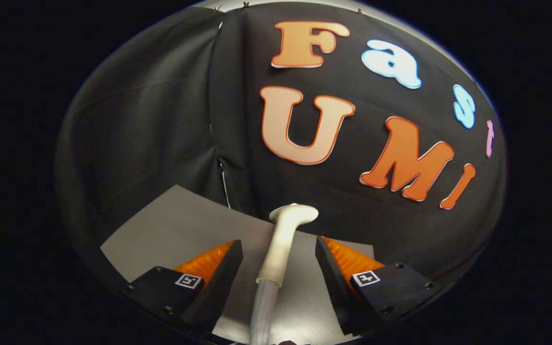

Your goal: Iron the clothes twice with a garment steamer, once on the left side and once on the right side.

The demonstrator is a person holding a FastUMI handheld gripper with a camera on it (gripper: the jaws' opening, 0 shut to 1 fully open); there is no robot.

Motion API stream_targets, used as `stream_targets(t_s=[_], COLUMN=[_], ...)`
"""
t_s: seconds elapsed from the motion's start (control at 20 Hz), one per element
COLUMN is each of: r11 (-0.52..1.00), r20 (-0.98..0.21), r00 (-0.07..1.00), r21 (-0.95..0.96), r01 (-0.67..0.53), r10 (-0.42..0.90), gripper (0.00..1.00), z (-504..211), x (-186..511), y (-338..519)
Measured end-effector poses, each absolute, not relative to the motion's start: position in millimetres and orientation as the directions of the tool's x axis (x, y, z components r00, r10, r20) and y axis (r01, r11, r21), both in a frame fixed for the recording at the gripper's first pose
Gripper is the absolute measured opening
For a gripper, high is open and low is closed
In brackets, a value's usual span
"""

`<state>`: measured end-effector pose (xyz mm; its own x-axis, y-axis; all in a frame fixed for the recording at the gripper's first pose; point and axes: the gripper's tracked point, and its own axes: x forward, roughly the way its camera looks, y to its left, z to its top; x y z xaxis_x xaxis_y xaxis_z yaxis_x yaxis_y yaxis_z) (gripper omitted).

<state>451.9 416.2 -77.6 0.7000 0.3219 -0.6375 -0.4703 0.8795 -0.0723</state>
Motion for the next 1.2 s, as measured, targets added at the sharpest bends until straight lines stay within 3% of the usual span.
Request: stream_targets(t_s=[0.6, 0.75, 0.8, 0.85, 0.9, 0.95, 1.2], r11=[0.893, 0.888, 0.887, 0.881, 0.875, 0.869, 0.867], r20=[-0.799, -0.826, -0.821, -0.830, -0.830, -0.825, -0.773], r00=[0.581, 0.540, 0.543, 0.526, 0.522, 0.527, 0.565], r21=[-0.137, -0.117, -0.108, -0.095, -0.092, -0.097, -0.041], r01=[-0.429, -0.444, -0.449, -0.464, -0.475, -0.486, -0.497], r10=[0.156, 0.161, 0.175, 0.188, 0.196, 0.202, 0.288], gripper=[0.97, 0.84, 0.84, 0.76, 0.73, 0.62, 0.47], z=[-164.5, -172.3, -172.0, -176.5, -176.5, -177.6, -160.6], x=[497.0, 493.1, 497.4, 494.2, 493.9, 494.9, 482.4], y=[408.9, 411.8, 414.2, 415.9, 416.4, 416.6, 411.0])
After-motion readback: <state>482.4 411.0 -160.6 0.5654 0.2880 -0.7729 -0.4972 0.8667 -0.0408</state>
